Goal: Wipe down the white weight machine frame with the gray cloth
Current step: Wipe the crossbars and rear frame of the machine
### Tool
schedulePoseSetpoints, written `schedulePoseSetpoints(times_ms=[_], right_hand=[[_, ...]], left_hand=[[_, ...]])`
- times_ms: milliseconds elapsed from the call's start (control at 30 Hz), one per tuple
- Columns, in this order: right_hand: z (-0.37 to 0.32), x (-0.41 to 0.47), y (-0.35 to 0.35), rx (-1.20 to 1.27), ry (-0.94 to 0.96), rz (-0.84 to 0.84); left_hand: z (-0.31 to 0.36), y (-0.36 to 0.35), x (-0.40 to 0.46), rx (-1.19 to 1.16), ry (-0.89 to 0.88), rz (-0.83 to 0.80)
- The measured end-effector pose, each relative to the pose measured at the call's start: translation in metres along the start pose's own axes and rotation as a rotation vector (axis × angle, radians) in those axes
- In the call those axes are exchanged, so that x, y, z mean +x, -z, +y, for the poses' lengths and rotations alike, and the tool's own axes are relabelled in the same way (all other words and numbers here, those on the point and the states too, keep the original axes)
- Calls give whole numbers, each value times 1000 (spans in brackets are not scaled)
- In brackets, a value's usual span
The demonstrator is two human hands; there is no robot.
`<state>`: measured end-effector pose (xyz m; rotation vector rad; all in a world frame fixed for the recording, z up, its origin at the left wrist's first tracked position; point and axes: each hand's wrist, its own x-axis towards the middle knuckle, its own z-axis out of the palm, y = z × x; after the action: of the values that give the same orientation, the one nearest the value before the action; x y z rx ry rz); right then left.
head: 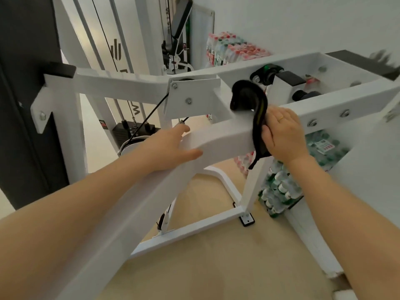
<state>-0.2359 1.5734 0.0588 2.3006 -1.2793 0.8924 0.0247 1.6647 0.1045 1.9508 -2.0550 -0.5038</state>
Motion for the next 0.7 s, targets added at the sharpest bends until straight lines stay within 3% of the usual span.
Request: schedulePoseSetpoints(times_ms=[100, 167, 333, 467, 700], right_hand=[[-7, 4, 1, -15, -247, 2], [-28, 6, -3, -20, -308, -13], [-70, 2, -10, 51, -124, -67], [-40, 7, -5, 50, -37, -102], [58, 9, 4, -38, -256, -145]], left_hand=[[0, -2, 2, 24, -35, 23], [1, -3, 3, 15, -31, 24], [5, -2, 9, 36, -58, 4], [15, -3, 19, 55, -116, 5], [41, -17, 38, 98, -139, 41]])
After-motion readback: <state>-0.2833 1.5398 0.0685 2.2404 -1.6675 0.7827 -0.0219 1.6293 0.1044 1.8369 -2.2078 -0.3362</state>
